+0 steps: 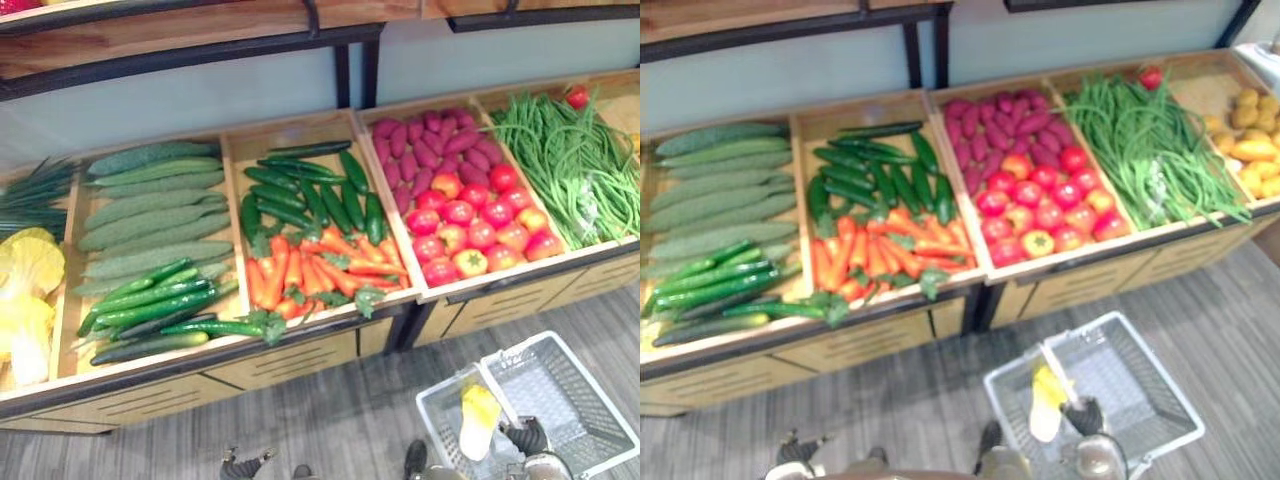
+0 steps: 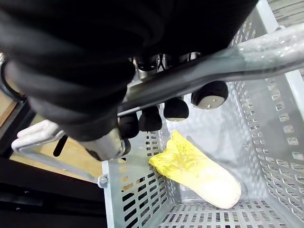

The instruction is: Pick vegetable in the basket

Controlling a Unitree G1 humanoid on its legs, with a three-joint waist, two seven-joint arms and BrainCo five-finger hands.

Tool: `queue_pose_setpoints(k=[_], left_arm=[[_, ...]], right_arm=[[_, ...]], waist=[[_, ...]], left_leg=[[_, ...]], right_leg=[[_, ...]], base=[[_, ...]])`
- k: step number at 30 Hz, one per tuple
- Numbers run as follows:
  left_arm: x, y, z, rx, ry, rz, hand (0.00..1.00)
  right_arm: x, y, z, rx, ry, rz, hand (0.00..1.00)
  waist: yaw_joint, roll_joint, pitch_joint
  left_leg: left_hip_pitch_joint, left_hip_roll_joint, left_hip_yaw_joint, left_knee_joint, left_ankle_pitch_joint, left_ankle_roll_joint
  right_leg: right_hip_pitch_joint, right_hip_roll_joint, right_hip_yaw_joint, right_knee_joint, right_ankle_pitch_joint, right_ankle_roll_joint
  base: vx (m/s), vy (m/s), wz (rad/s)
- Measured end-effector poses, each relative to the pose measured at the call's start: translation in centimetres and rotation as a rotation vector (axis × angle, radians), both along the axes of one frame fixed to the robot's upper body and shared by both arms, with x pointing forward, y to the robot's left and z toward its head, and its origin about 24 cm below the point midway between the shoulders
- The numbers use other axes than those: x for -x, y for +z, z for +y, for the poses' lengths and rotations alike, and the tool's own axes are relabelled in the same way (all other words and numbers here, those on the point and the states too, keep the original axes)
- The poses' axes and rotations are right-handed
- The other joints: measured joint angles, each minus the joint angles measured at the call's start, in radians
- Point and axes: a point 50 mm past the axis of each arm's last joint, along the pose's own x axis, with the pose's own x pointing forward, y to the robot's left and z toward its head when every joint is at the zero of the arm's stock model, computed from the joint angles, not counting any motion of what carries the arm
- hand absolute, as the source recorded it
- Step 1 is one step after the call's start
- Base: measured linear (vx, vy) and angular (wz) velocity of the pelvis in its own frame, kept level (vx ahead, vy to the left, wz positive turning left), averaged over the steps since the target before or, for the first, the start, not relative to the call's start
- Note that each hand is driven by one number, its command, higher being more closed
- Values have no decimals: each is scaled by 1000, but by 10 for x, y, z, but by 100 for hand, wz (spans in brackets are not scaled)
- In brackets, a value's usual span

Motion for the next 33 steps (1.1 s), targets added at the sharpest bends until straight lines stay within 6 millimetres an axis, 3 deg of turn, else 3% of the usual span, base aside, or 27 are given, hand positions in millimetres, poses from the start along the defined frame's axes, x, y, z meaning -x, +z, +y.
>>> queue_pose_setpoints(k=[2, 6, 9, 14, 17, 25, 33], left_arm=[[-12, 11, 1, -34, -34, -78, 0], [-46, 62, 6, -154, -104, -379, 0], [-55, 85, 9, -224, -134, -487, 0], [-63, 99, 14, -317, -144, -533, 0], [-71, 110, 28, -372, -92, -571, 0], [-111, 137, 55, -506, -25, -624, 0], [-140, 159, 66, -569, 14, -678, 0]], right_arm=[[0, 0, 0, -2, -8, -2, 100], [4, 0, -4, 0, -35, -3, 100], [10, 0, -7, 3, -46, -1, 100], [12, 0, -9, 6, -36, 4, 100], [10, 1, -10, 5, -7, 10, 100], [-7, 6, -4, 24, 91, -5, 100], [-19, 13, -4, 37, 112, -48, 100]], waist=[[1, 0, -5], [4, 3, -9], [5, 9, -24], [-2, 25, -38], [-2, 27, -40], [-8, 25, -40], [-32, 19, -34]], left_leg=[[0, -4, 16, -18, 0, 0], [-9, -16, 18, -37, -6, 7], [-19, -26, 21, -31, -11, 14], [-15, -28, 37, -31, -15, 18], [-15, -27, 49, -31, -19, 17], [-11, -30, 109, -32, -34, 19], [-37, -37, 154, -11, -56, 25]], right_leg=[[0, -1, 3, -25, 23, 3], [-4, -9, 2, -50, 47, 12], [-8, -17, 9, -58, 53, 21], [-12, -17, 30, -61, 53, 21], [-22, -13, 45, -61, 57, 27], [-58, -6, 108, -77, 86, 14], [-105, -11, 158, -76, 100, 17]], base=[[-42, 48, -4], [-67, 41, 1], [-62, 29, -4], [-6, 6, -8], [33, 1, -15], [53, 10, -22], [3, 4, -20]])
